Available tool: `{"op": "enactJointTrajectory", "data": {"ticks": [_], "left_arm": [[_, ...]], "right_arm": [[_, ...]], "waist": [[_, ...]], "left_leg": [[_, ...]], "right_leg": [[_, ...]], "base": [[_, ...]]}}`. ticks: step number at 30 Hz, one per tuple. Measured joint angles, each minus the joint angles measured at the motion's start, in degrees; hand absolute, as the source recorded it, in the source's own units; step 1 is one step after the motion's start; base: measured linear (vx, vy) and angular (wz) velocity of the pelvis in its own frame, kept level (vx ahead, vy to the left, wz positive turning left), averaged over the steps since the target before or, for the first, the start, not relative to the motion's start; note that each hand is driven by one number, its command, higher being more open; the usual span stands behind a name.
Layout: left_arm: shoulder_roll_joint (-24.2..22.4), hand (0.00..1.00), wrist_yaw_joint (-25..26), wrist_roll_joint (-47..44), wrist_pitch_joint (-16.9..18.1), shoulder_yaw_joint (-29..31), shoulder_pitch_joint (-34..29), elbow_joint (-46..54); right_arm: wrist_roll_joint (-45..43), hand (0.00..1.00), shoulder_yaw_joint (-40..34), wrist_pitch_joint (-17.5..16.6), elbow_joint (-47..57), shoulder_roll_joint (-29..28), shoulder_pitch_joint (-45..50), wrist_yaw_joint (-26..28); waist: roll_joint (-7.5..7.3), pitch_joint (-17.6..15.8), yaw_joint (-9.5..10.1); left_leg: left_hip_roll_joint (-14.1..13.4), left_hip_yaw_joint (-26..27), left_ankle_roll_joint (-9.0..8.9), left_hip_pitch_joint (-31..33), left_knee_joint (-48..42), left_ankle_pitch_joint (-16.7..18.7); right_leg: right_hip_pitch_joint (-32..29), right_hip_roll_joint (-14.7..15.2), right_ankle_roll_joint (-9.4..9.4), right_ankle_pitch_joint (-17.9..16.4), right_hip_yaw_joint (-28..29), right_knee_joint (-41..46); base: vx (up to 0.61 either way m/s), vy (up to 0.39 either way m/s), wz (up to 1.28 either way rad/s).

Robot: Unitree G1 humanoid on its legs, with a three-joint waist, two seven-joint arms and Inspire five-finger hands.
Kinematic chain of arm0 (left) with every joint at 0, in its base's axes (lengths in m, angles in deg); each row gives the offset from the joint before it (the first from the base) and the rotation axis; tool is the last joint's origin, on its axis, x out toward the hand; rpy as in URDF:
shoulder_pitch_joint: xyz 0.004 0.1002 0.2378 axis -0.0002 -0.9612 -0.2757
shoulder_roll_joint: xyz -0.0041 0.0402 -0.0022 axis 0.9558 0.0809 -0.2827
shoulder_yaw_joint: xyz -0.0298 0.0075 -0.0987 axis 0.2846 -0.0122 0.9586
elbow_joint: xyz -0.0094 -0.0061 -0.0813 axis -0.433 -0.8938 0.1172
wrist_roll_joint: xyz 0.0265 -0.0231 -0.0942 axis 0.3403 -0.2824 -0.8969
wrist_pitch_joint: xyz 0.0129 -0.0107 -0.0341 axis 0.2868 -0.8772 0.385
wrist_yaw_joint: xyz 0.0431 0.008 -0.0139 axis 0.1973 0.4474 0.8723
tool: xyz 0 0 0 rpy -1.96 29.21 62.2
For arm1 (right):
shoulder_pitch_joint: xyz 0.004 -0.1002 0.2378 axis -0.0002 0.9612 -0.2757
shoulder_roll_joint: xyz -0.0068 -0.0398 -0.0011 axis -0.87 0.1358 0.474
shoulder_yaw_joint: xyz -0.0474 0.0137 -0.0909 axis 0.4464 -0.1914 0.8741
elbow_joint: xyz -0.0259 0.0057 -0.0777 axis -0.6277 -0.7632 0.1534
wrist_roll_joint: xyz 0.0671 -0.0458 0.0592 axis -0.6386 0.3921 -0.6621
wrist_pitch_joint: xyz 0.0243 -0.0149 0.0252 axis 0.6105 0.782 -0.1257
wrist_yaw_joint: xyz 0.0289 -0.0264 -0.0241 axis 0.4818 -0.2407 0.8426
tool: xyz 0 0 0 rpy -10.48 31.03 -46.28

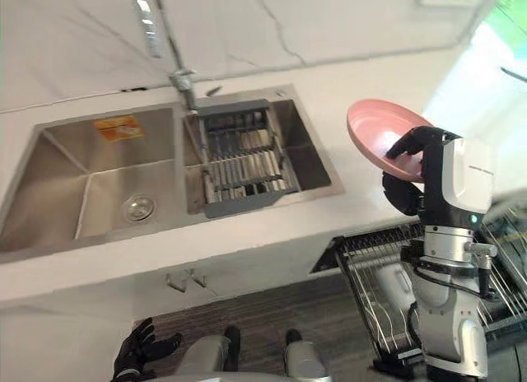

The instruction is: Walk over to the sink, pick up the cup, carry it to the dishwasher, place the cup inside the dishwasher, then close the dishwasher door

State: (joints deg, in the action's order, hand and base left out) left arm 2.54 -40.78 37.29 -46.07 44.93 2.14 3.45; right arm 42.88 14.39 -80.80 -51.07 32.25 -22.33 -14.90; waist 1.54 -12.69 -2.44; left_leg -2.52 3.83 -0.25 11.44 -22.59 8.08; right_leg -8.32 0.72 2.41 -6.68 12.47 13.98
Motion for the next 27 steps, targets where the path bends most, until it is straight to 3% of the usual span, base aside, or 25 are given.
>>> {"op": "enactJointTrajectory", "data": {"ticks": [1, 2, 3, 5, 6, 7, 9, 12, 21, 27], "left_arm": [[0.0, 0.9, 0.3, 0.0, 0.0, 0.7, 0.4, 0.0], [0.1, 0.9, 0.6, -0.1, 0.1, 1.2, 0.5, 0.1], [0.4, 0.9, 0.9, -0.1, 0.2, 2.8, 0.8, 0.0], [1.7, 0.9, 1.4, -0.1, 0.2, 4.0, 0.7, 0.0], [2.6, 0.9, 1.4, -0.1, 0.2, 4.0, 0.7, 0.0], [3.2, 0.9, 1.5, 0.0, 0.2, 4.3, 0.8, -0.1], [2.4, 0.9, 1.5, 0.1, 0.2, 4.9, 0.9, -1.0], [1.7, 0.9, 1.3, 0.1, 0.2, 4.8, 0.7, -1.8], [1.2, 0.9, 1.0, 0.1, 0.2, 2.2, 0.7, -2.1], [1.2, 0.9, 0.8, 0.0, 0.2, 2.2, 0.8, -2.2]], "right_arm": [[0.2, 0.3, 0.8, 0.9, -1.1, -0.3, 0.0, 0.0], [0.3, 0.3, 1.2, 1.2, -1.7, -0.4, 0.0, 0.0], [1.1, 0.3, 1.8, 1.5, -2.5, -0.6, -0.1, 0.1], [1.7, 0.3, 2.0, 1.4, -2.8, -0.6, -0.2, 0.1], [1.7, 0.3, 1.9, 1.3, -2.8, -0.6, -0.3, 0.0], [1.7, 0.3, 1.9, 1.3, -2.9, -0.5, -0.4, 0.0], [1.6, 0.3, 1.6, 1.4, -5.1, -0.3, 0.4, 0.1], [1.5, 0.3, 0.1, 1.7, -7.4, -0.7, 2.3, 0.1], [-0.9, 0.3, -4.5, 2.5, -12.4, -3.9, 4.9, 0.0], [-4.0, 0.3, -4.6, 3.1, -19.5, -4.1, 3.9, 0.0]], "waist": [[0.1, -0.2, 0.05], [0.29, -0.3, 0.08], [0.15, -0.7, 0.47], [0.02, -0.7, 0.48], [-0.42, -0.6, 0.36], [-0.87, -0.6, 0.61], [0.67, -0.4, 0.09], [1.2, 0.0, -0.11], [1.11, 0.1, -1.64], [1.56, -0.3, -1.66]], "left_leg": [[-0.8, 2.1, 0.48, -0.1, -0.1, 0.3], [-1.6, 3.3, 0.84, -0.2, 0.1, 0.4], [-2.7, 5.5, 1.18, -0.6, -0.5, 0.8], [-3.5, 7.7, 0.67, -1.0, -1.2, 1.7], [-3.5, 8.2, 0.2, -0.9, -1.9, 2.6], [-3.5, 9.0, -0.41, -0.8, -2.7, 3.5], [-5.1, 7.4, -1.24, -0.8, -2.6, 3.7], [-5.8, 7.3, -2.42, -2.0, -0.4, 2.3], [-4.6, 7.8, -2.82, -6.0, 5.1, 0.7], [-3.5, 8.6, -2.46, -4.2, 6.6, -0.1]], "right_leg": [[-0.8, 2.1, -2.66, 0.2, -5.3, 0.0], [-0.7, 3.0, -2.8, 0.1, -7.8, 0.6], [-2.5, 4.8, -2.22, -0.5, -11.2, 6.5], [-1.9, 6.8, -2.3, -3.3, -15.3, 13.3], [-0.4, 7.2, -1.03, -4.8, -16.4, 11.7], [1.2, 7.5, 2.13, -6.2, -16.6, 7.8], [2.4, 5.1, 1.08, -4.2, -16.5, 4.2], [3.2, 3.3, 1.09, -2.4, -15.5, 1.4], [5.4, 3.5, 1.01, -2.0, -14.0, -1.1], [1.7, 4.1, 1.33, -1.9, -12.7, -0.7]], "base": [[-0.09, 0.086, -0.99], [-0.08, 0.085, -0.98], [-0.06, 0.054, -0.77], [-0.04, -0.016, -0.72], [-0.01, -0.085, -0.6], [-0.03, -0.12, -0.39], [-0.01, -0.102, -0.31], [0.07, -0.09, -0.33], [0.09, -0.013, -0.08], [-0.02, 0.02, -0.09]]}}
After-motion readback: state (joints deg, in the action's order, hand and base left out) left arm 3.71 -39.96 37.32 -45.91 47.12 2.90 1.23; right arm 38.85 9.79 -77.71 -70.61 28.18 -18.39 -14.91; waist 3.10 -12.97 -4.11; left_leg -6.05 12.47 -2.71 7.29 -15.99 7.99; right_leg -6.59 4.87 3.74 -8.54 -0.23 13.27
